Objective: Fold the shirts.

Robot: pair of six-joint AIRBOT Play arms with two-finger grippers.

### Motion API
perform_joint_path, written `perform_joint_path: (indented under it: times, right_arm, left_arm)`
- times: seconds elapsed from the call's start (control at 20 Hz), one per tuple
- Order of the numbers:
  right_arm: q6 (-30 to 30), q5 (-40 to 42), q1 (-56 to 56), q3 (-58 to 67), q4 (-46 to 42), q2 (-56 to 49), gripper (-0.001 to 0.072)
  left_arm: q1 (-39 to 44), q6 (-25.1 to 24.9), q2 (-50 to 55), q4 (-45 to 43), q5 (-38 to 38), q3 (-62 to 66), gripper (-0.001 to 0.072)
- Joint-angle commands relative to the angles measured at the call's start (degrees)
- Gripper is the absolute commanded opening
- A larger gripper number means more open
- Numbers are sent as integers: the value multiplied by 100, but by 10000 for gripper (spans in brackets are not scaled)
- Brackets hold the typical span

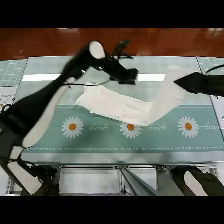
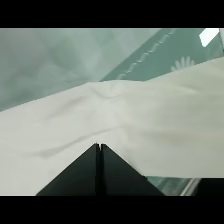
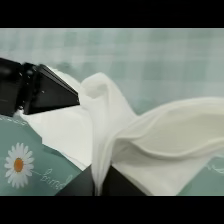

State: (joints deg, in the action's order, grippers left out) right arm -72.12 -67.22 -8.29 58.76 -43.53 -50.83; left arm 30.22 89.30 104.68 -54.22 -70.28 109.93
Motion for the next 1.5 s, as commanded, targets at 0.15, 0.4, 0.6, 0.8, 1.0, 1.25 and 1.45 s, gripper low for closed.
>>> perform_joint_path:
  times: [0.15, 0.4, 0.6, 0.8, 1.0, 1.25, 1.45]
  right_arm:
    - [-28, 1043, 2068, 881, 422, -1480, 19]
    - [-28, 1274, 3095, 1891, 584, -3093, 19]
    - [-28, 1333, 3453, 2608, 780, -4221, 19]
    - [-26, 1419, 3679, 3110, 1088, -5053, 19]
    - [142, 2133, 3888, 3235, 1615, -5506, 19]
    - [433, 2404, 4035, 3235, 2396, -5840, 408]
    - [369, 1016, 3558, 3235, 2382, -5552, 406]
  left_arm:
    - [-1425, 20, -3163, -1847, 103, -2577, 20]
    - [-2940, 105, -5783, -1823, 901, -5396, 20]
    - [-3506, 192, -6883, -1779, 879, -6419, 20]
    - [-3554, 188, -6942, -1552, 955, -6666, 20]
    - [-3554, 181, -6791, -1036, 1394, -6804, 20]
    - [-3497, 125, -6476, -870, 1480, -6854, 20]
    - [-3477, 109, -6212, -859, 1547, -6850, 20]
